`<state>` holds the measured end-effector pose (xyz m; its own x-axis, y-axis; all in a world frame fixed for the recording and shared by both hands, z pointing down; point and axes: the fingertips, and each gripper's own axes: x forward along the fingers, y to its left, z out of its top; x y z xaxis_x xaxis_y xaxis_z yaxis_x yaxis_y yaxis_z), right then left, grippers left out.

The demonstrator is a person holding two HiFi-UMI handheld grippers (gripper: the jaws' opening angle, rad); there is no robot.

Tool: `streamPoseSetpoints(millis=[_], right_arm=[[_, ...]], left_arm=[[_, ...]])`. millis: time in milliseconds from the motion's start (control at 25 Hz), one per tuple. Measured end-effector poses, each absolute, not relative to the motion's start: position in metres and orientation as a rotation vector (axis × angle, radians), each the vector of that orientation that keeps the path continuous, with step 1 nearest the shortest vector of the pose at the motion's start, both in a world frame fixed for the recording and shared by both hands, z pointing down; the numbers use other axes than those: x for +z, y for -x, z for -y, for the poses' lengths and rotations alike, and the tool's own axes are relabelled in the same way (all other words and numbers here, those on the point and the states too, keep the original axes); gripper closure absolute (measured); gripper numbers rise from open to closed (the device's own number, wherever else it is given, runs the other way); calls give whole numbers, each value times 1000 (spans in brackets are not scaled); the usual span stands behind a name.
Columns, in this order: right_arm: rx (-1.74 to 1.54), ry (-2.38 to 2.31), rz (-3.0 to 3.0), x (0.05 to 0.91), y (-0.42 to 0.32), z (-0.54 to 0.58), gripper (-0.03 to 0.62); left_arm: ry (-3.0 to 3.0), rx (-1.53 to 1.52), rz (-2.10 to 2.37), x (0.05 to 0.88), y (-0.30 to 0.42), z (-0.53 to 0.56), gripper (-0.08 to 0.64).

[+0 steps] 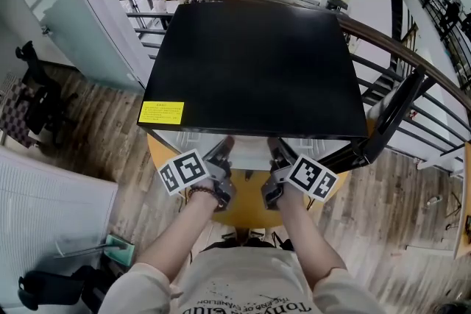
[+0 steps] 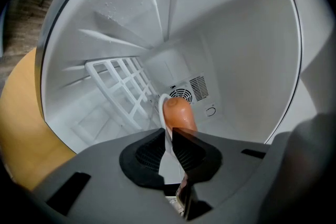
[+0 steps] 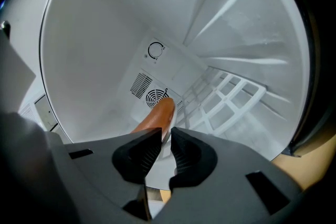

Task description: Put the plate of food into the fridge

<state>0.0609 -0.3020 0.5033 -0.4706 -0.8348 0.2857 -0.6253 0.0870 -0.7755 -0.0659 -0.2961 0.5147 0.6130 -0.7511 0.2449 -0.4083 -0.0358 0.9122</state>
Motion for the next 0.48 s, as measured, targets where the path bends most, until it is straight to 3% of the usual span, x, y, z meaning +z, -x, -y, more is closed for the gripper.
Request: streamPoseSetpoints(millis=[480], right_arm=[[-1300, 1499, -2152, 506, -62, 308, 514]], left_arm=[[-1664, -348, 975, 520, 64, 302, 500]])
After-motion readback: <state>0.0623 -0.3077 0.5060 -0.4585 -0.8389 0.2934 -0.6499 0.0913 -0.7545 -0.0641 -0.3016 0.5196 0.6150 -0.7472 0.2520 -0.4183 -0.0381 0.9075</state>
